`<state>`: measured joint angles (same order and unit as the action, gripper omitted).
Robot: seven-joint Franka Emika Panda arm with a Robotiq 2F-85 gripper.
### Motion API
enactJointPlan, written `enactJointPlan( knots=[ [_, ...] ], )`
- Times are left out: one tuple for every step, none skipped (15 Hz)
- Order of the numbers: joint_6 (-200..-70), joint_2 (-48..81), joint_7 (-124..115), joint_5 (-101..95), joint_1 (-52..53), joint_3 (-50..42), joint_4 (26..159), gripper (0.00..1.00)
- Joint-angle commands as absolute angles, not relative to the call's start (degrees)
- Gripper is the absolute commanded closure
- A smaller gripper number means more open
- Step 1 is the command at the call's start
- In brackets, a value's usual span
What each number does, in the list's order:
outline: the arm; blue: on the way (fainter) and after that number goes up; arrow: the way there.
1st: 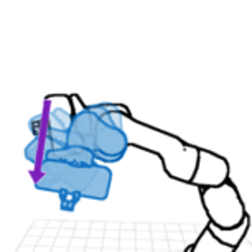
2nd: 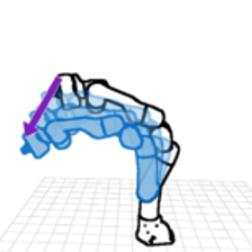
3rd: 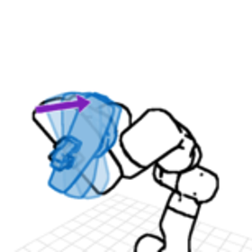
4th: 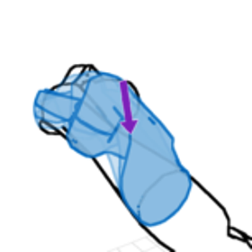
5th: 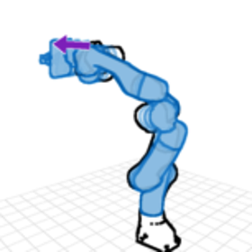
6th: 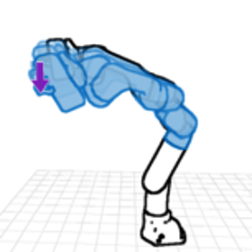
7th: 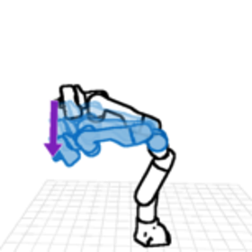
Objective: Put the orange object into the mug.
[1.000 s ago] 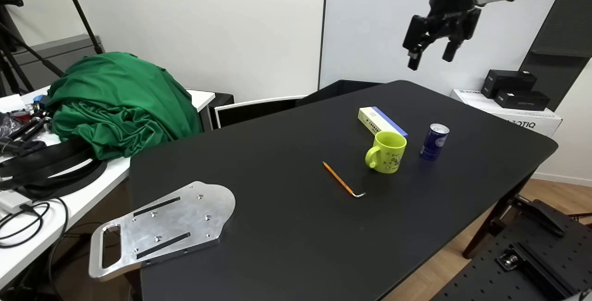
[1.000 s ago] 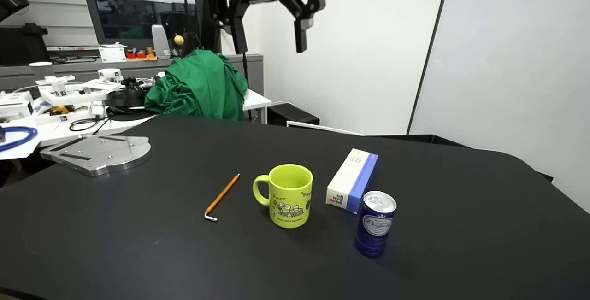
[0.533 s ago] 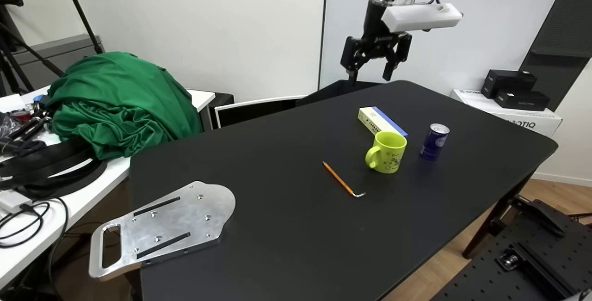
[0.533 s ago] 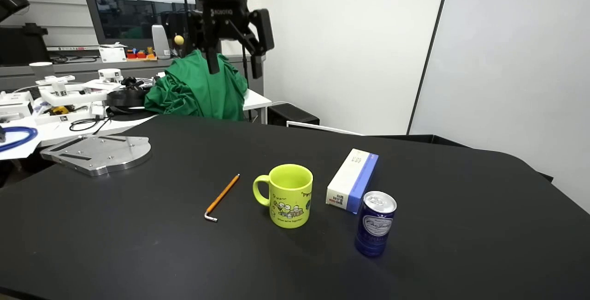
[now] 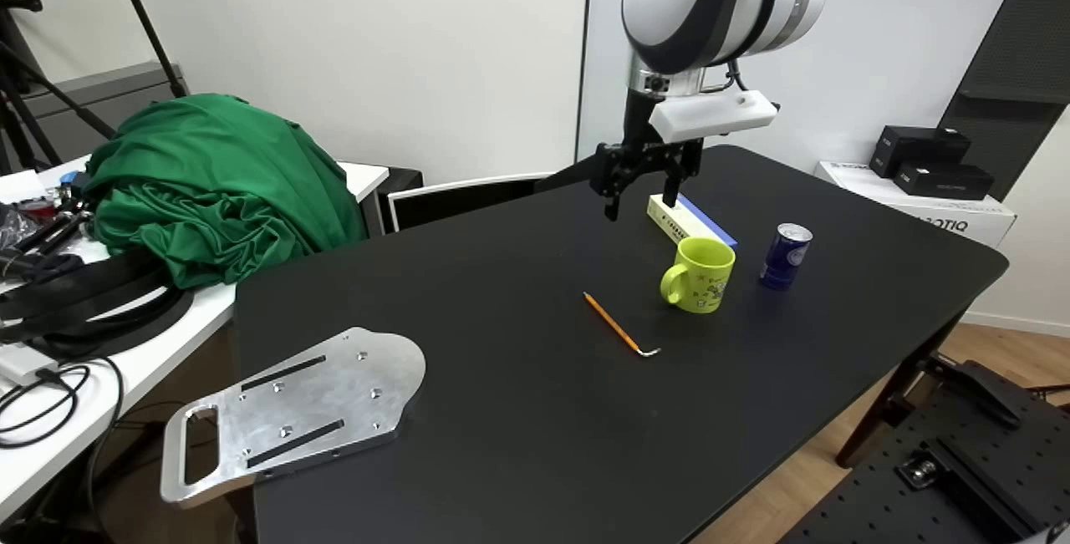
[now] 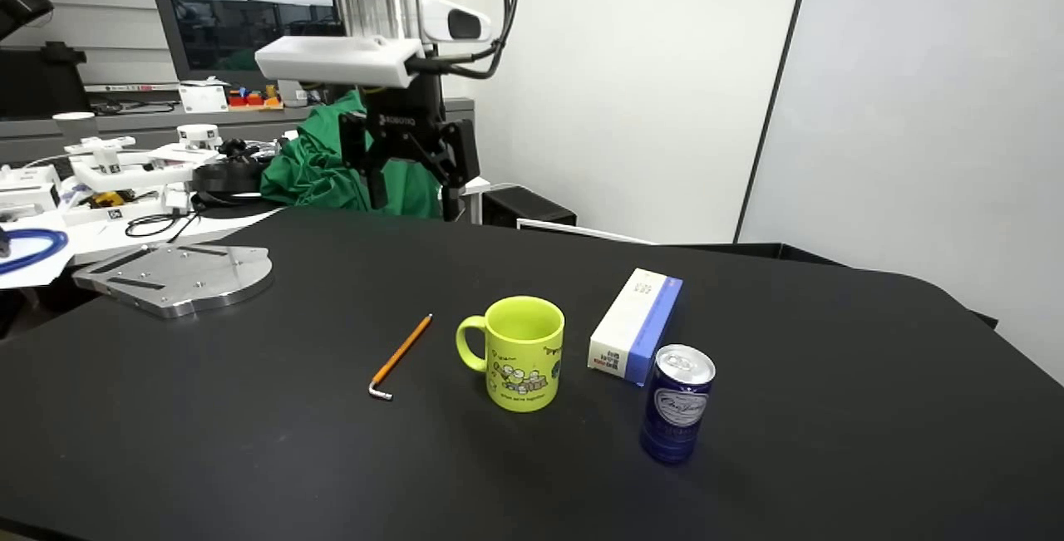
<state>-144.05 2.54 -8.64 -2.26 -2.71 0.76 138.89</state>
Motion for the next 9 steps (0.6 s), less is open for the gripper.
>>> enactJointPlan(
  knots=[
    [-143.43,2.97,-9.47,-2.76,-1.88,-0.04,138.09,0.00],
    [-143.85,4.47,-10.52,-3.74,-1.80,-0.12,137.74,0.00],
    [-144.07,6.92,-12.13,-5.04,-1.75,-0.33,137.63,0.00],
    [-143.60,8.43,-12.65,-5.34,-1.68,-0.47,137.75,0.00],
    [-143.75,10.27,-13.44,-5.73,-1.45,-0.72,138.00,0.00],
    [-144.25,12.06,-14.29,-6.24,-1.10,-1.06,138.17,0.00],
    [-144.33,13.87,-14.73,-6.56,-0.76,-1.42,137.97,0.00],
    [-144.45,15.58,-15.08,-6.58,-0.35,-1.76,137.72,0.00],
    [-144.71,17.14,-14.91,-6.25,0.01,-2.03,137.56,0.00]
  ],
)
